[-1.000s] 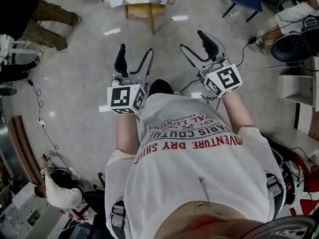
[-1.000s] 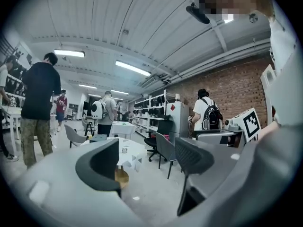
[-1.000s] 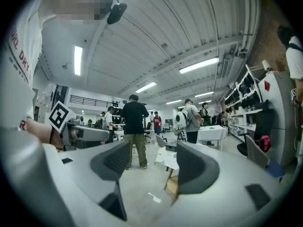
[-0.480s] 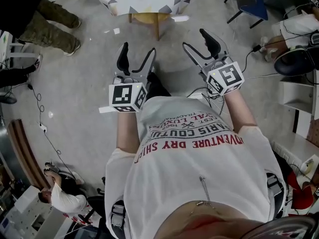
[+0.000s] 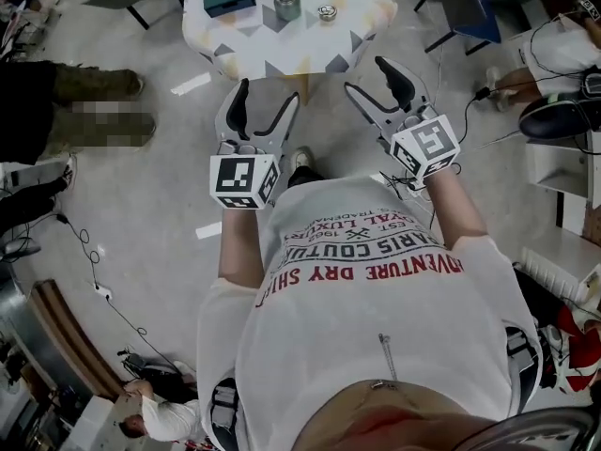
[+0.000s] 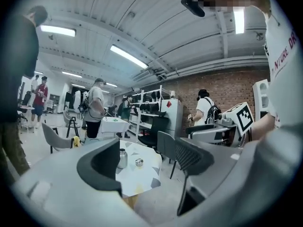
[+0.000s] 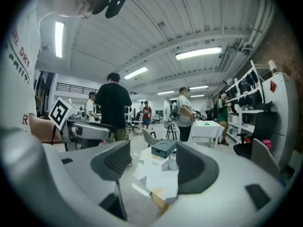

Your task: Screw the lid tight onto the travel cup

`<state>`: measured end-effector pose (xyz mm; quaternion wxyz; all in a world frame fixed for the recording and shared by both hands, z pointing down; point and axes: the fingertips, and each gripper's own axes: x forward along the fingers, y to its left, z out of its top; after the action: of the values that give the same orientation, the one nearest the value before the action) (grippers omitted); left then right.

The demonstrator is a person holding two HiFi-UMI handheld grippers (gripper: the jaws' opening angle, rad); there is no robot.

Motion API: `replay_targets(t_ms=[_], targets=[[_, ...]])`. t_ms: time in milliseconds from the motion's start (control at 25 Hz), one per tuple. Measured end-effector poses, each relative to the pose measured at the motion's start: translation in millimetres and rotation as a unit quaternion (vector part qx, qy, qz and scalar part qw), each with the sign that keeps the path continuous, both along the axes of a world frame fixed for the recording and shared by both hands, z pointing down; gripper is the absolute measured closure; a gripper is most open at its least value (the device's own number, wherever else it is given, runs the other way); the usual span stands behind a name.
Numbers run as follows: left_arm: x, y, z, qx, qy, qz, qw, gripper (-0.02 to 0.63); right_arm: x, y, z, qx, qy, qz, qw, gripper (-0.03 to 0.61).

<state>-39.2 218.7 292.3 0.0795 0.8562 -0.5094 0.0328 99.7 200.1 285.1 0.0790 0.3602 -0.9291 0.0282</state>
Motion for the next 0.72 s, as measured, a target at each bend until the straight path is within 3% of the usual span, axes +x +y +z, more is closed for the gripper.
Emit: replay_targets(t_ms=[280,720], targets=[[-25.7,-70.3,28.6,-0.031,-0.012,0.046,0.9984,0.258,-28.7,-62.6,23.3,-0.037,0.028,0.035,0.998,0.301],[-17.6,-176.0,93.2,-0.065,-0.022,0.075,0.9948,0.256,-33.6,-172.8,90.0,-0.101,0.089,0.008,0.991,0.301]])
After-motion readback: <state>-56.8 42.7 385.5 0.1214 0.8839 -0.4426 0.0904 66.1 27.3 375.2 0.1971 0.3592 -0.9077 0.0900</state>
